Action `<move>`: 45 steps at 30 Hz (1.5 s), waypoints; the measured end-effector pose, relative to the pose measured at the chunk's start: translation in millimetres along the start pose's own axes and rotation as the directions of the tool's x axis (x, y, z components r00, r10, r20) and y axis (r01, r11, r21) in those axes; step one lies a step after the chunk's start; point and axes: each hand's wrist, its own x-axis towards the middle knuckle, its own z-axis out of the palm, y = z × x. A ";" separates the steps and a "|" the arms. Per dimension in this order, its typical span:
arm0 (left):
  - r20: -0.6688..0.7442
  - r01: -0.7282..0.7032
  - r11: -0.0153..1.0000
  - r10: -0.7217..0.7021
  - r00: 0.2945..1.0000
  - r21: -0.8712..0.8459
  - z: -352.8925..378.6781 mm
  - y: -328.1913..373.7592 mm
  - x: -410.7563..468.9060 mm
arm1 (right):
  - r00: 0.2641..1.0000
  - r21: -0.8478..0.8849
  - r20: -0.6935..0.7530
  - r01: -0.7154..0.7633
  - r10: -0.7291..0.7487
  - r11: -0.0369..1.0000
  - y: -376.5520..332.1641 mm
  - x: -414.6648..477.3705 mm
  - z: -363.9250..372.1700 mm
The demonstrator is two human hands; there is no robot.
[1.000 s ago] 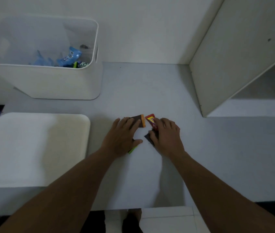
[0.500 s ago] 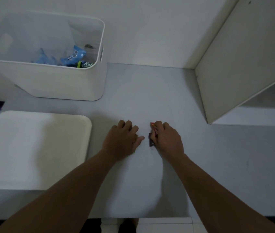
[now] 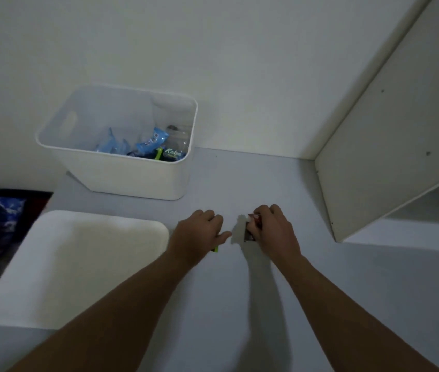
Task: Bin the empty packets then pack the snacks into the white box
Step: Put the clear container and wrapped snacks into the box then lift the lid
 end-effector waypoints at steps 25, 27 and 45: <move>-0.097 0.407 0.891 -0.431 0.897 -0.199 -164.0 -219.4 141.9 | 0.992 0.181 -0.102 0.089 -0.072 0.979 -240.8 171.6 -25.6; -0.069 0.391 0.895 -0.413 0.908 -0.212 -155.0 -211.3 146.6 | 0.996 -0.023 -0.042 0.073 -0.074 0.997 -225.5 173.3 -30.3; 0.087 0.304 0.952 -0.301 0.950 -0.025 -153.9 -181.6 81.2 | 0.978 -0.087 0.208 0.043 -0.024 0.995 -201.2 120.0 -37.9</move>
